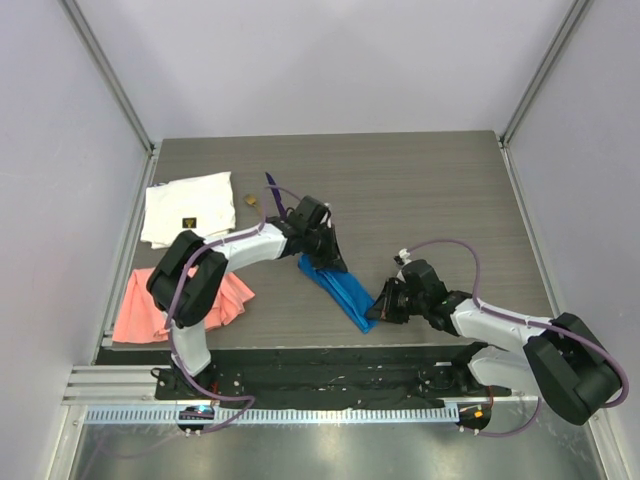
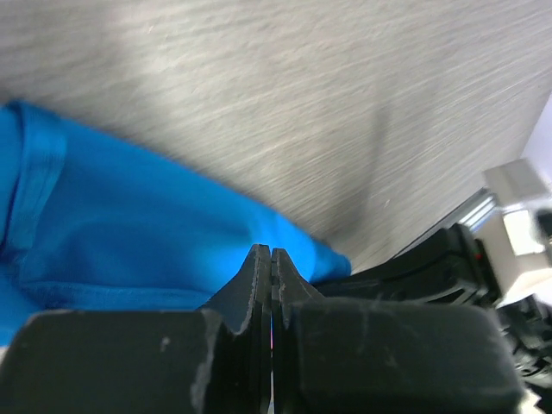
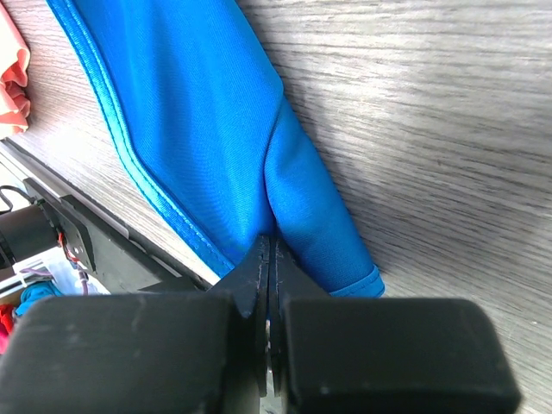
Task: Fold the napkin into a case and place the utensils inside
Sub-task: Smooth out the smaller rectangle-folded napkin at the center of the board.
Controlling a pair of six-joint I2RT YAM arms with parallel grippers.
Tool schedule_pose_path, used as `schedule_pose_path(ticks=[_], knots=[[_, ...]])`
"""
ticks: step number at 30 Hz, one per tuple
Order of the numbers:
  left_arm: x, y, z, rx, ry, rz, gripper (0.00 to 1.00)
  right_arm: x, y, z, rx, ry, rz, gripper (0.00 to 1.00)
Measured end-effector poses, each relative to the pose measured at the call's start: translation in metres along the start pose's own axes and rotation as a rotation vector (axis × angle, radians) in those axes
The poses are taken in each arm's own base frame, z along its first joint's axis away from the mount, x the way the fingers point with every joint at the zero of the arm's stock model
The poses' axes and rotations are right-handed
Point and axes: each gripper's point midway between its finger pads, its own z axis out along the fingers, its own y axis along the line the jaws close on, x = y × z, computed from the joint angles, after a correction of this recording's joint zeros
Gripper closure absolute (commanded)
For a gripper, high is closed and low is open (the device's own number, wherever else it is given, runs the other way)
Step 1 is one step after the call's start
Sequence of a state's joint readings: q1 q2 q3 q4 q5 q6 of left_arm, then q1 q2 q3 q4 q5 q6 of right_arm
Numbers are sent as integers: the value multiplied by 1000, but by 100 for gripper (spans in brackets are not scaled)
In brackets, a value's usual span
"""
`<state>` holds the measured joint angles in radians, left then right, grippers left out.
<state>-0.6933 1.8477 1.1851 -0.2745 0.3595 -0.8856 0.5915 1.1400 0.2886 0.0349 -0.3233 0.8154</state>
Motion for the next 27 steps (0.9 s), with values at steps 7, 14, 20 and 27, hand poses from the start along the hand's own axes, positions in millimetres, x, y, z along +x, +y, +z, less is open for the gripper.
schedule_pose_path(ticks=[7,14,20,27], knots=[[20,27,2,-57,42,4,100,0,0,1,6,8,1,99],[36,53,1,-109,47,22,100,2,-1,-1,14,14,-7,97],[41,62,-7,-119,32,56,100,-8,11,-9,34,36,-66,91],[41,61,-6,-100,21,74,100,-61,80,-10,-89,-30,-159,89]])
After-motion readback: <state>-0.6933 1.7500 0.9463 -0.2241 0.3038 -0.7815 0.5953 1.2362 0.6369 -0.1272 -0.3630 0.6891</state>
